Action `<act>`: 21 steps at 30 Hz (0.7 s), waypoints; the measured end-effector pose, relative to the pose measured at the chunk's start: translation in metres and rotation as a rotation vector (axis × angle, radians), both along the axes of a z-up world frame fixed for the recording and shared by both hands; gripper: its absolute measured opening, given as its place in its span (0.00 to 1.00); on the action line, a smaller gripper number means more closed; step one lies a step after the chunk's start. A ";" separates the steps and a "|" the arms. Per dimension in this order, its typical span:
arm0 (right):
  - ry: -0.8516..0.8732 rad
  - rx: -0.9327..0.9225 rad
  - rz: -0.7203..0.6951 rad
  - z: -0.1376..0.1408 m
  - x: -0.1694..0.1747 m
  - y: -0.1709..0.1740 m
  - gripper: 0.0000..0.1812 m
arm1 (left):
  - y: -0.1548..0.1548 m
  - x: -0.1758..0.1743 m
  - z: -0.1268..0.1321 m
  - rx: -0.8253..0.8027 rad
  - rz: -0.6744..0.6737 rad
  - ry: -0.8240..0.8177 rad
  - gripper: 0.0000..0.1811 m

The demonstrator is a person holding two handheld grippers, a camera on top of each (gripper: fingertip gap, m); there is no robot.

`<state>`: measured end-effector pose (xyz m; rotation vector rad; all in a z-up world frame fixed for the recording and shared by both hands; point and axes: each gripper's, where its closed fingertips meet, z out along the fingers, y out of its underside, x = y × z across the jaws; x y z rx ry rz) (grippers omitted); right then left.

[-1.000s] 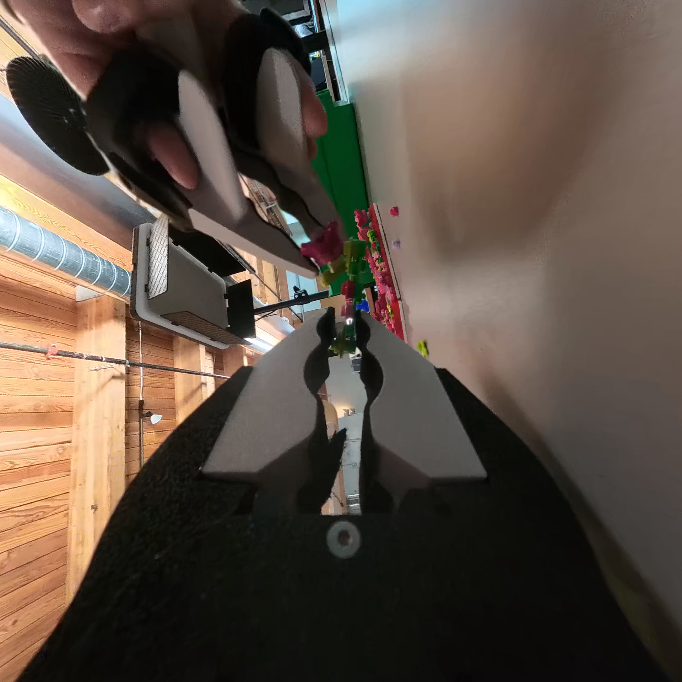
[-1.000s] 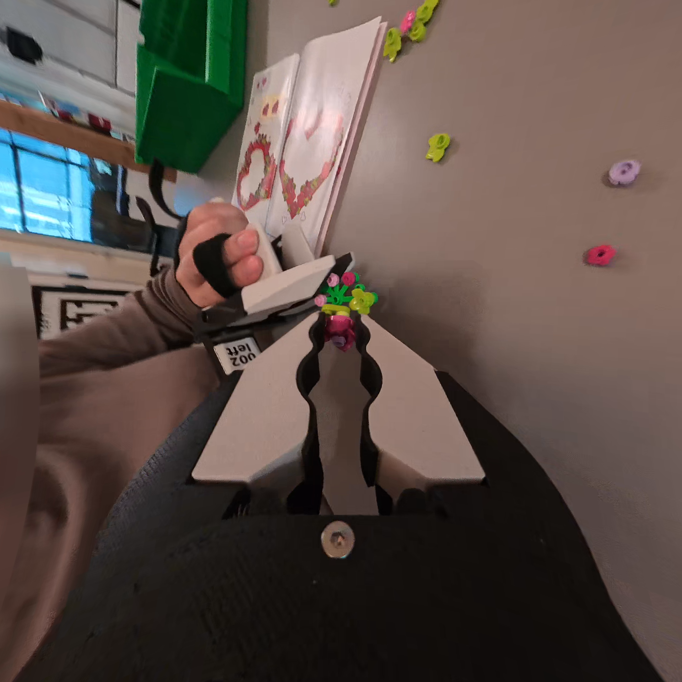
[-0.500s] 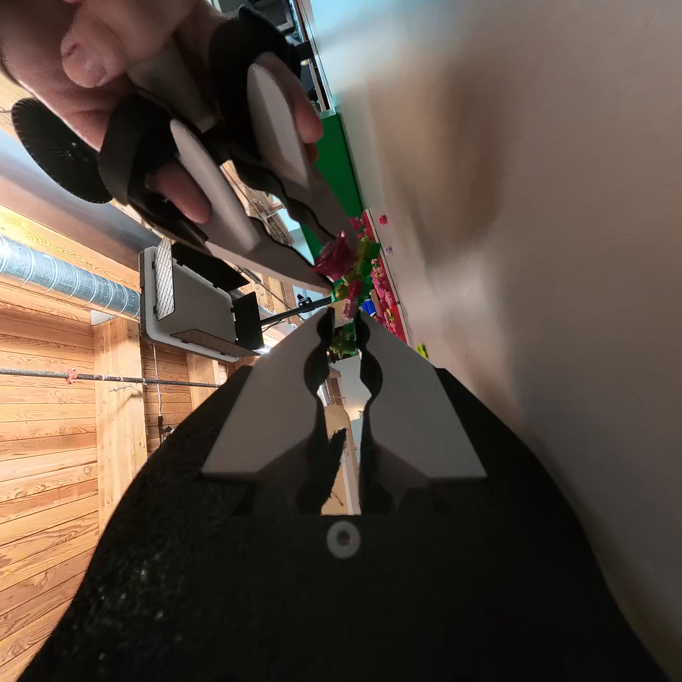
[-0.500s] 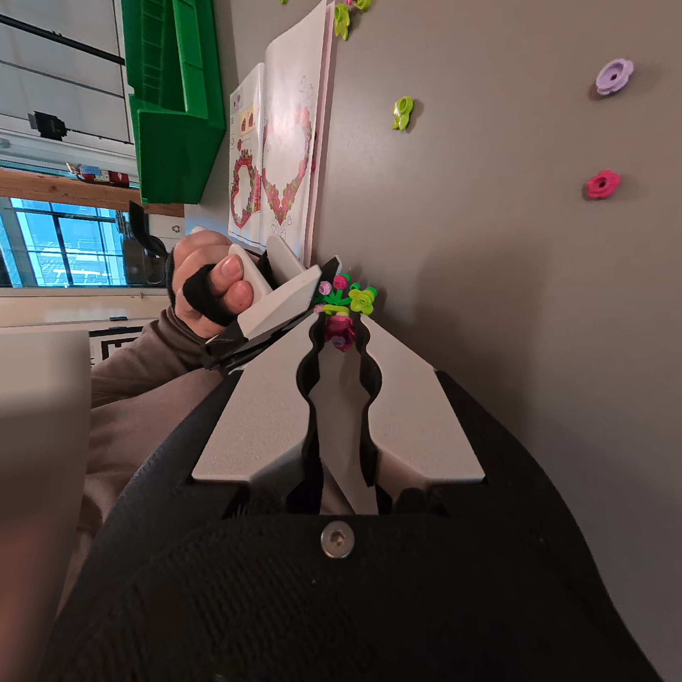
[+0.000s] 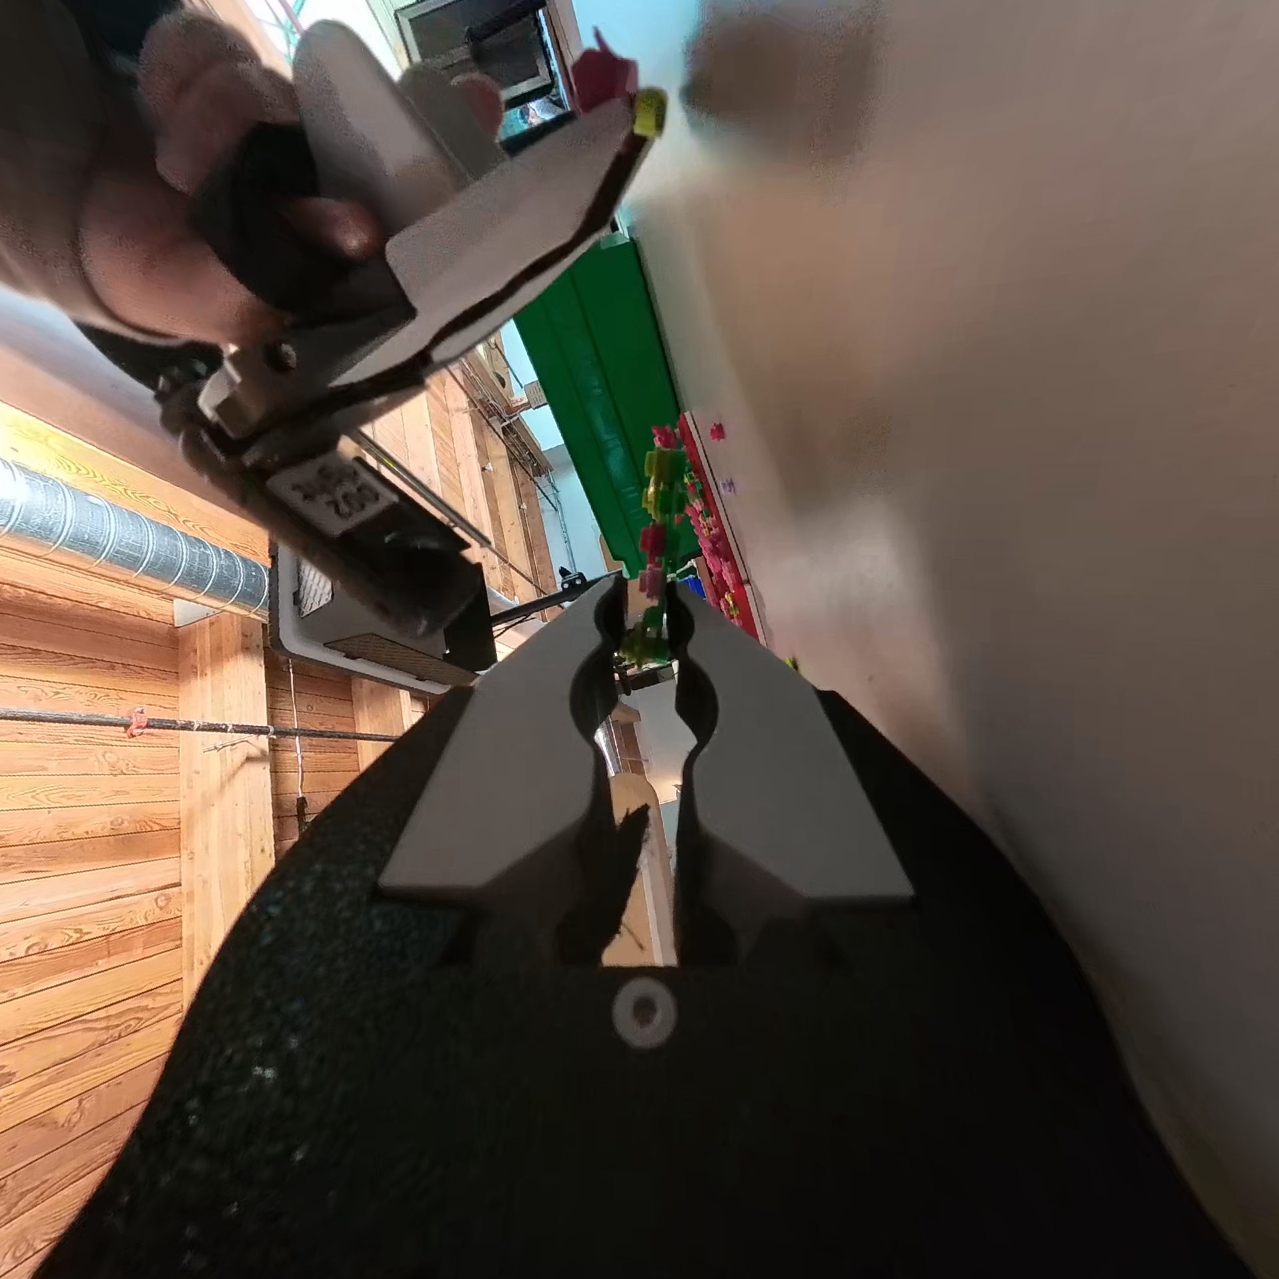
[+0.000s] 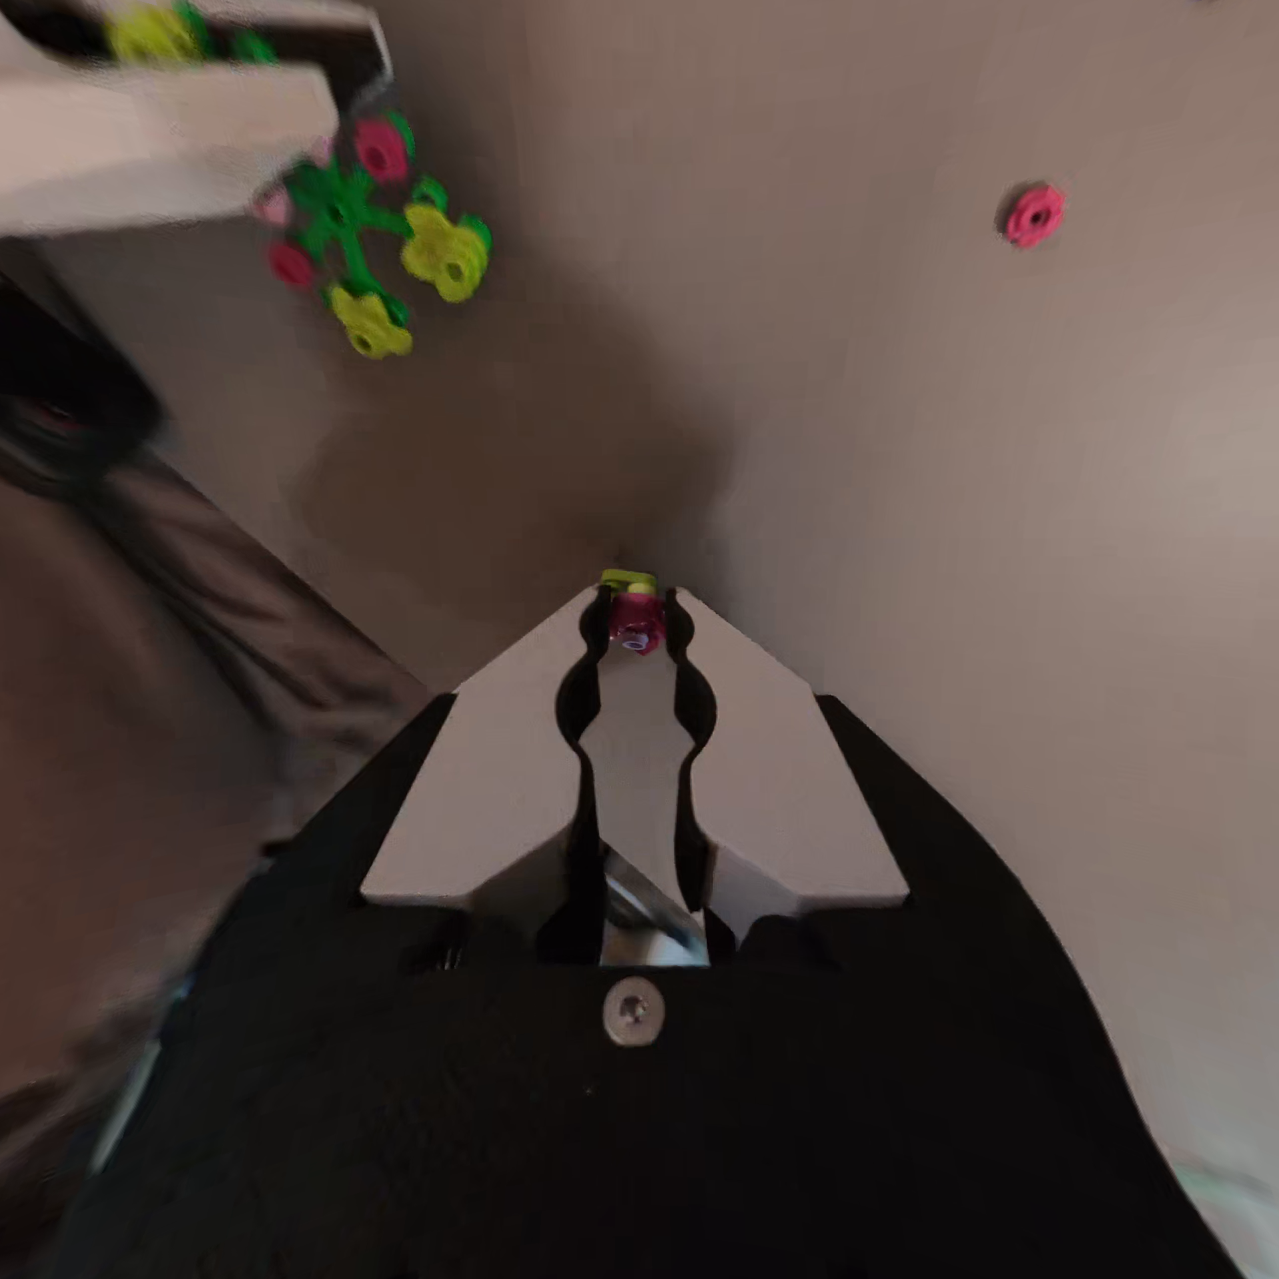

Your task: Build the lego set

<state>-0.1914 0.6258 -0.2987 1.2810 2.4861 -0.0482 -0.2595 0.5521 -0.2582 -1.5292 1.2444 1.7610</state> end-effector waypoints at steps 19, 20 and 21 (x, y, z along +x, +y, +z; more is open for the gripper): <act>0.029 0.285 0.341 0.008 -0.012 0.020 0.18 | -0.002 0.001 -0.002 -0.008 0.000 -0.009 0.05; 0.054 0.260 0.341 0.011 -0.011 0.022 0.19 | -0.002 0.000 -0.002 -0.007 0.001 -0.016 0.05; 0.087 0.236 0.343 0.013 -0.011 0.024 0.19 | -0.002 -0.001 -0.003 -0.006 0.004 -0.026 0.05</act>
